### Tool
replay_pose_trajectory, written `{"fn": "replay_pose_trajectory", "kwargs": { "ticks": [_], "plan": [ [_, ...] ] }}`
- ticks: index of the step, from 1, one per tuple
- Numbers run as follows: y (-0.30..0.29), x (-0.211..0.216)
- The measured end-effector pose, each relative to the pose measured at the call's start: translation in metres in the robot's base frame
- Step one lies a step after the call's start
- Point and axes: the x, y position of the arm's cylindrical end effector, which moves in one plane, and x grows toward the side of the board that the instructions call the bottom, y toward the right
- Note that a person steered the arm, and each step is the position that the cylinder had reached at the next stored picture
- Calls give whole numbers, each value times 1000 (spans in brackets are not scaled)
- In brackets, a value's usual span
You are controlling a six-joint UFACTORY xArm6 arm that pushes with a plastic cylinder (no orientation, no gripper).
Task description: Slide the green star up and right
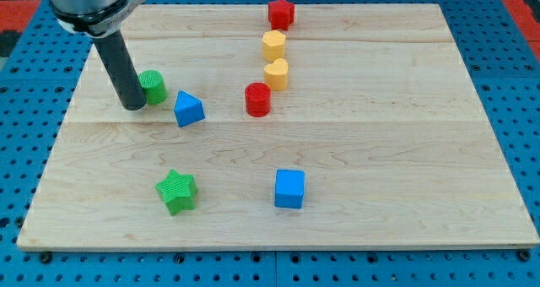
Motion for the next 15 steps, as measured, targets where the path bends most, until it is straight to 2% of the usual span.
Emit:
{"fn": "replay_pose_trajectory", "kwargs": {
  "ticks": [1, 2, 3, 4, 5, 6, 7, 8, 9, 10, 11, 12, 13, 14, 15],
  "plan": [
    [-28, 41],
    [-20, 108],
    [-97, 146],
    [-31, 199],
    [36, 207],
    [88, 192],
    [112, 169],
    [82, 145],
    [34, 142],
    [10, 124],
    [3, 82],
    [22, 117],
    [-47, 88],
    [-37, 27],
    [-11, -4]
  ]
}}
